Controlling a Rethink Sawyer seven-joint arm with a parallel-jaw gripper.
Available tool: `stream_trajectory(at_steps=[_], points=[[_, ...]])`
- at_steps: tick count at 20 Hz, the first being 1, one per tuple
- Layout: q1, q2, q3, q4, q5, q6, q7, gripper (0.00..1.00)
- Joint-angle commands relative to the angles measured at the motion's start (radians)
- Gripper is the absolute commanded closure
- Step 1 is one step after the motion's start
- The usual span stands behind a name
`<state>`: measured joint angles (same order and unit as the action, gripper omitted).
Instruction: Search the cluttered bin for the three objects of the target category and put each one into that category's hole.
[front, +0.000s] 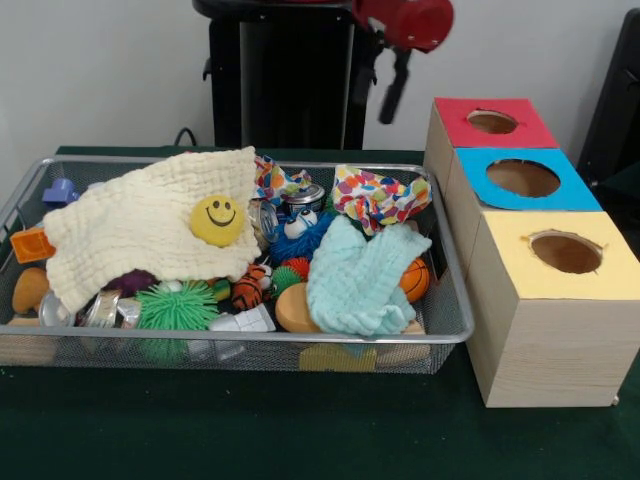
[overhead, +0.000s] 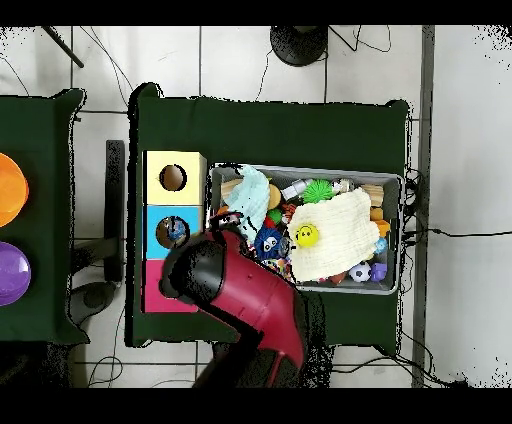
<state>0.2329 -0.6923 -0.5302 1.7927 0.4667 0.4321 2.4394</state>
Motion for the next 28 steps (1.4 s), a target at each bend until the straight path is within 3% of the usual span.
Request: stream_trajectory(at_steps=[1, 7, 15, 28], points=[[-0.167, -0.037, 0.198, 0.034, -0.137, -0.047, -0.179, 0.0], [-0.268, -0.02, 0.272, 0.073, -0.25, -0.125, -0.148, 0.0], [-0.387, -0.018, 0.373, 0.077, -0.364, -0.155, -0.12, 0.0], [-0.514, -0.03, 0.457, 0.035, -0.518, -0.114, -0.117, 0.0]])
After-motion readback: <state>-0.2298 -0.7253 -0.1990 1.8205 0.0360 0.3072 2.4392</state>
